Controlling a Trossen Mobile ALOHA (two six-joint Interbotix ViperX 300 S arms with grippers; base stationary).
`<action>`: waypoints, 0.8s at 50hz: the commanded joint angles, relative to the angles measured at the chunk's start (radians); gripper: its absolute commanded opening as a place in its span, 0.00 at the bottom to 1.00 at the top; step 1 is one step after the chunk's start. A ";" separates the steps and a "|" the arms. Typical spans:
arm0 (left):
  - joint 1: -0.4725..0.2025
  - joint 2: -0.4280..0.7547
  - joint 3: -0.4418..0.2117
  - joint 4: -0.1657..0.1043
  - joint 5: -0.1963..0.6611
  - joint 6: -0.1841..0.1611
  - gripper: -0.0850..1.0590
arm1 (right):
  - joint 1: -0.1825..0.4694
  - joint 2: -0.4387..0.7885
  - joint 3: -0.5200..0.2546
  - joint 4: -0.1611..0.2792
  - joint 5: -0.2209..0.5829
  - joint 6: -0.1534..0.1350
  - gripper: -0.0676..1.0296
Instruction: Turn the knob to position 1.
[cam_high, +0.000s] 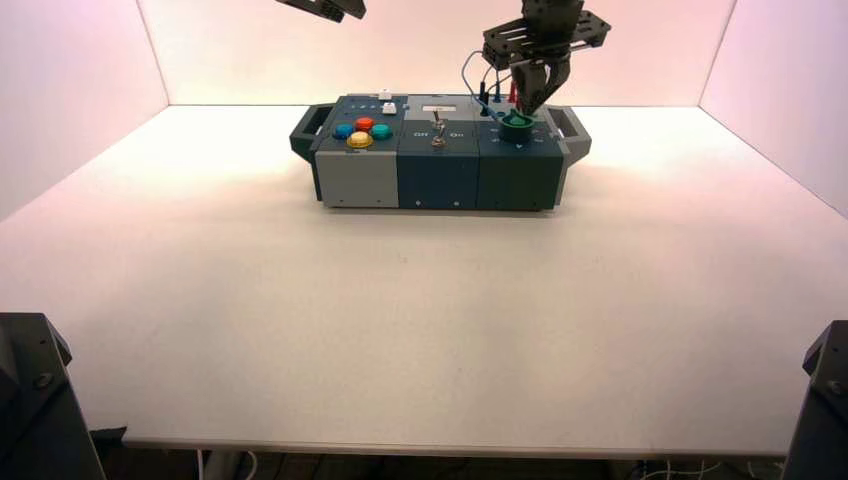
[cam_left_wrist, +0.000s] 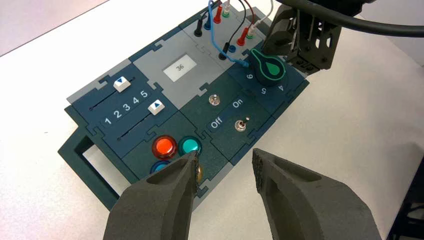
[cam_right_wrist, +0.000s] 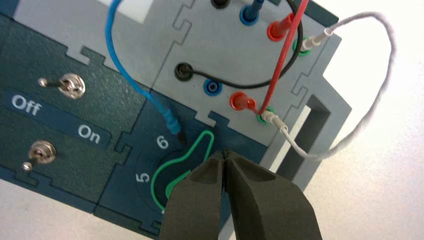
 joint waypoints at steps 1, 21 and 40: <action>-0.005 -0.018 -0.011 -0.005 -0.003 0.008 0.58 | 0.003 -0.077 -0.011 -0.008 0.017 -0.002 0.04; -0.005 -0.017 -0.012 -0.002 -0.009 0.009 0.58 | 0.003 -0.213 0.074 0.083 0.038 -0.071 0.04; -0.005 -0.015 -0.009 -0.002 -0.018 0.009 0.58 | 0.005 -0.290 0.156 0.144 0.017 -0.100 0.04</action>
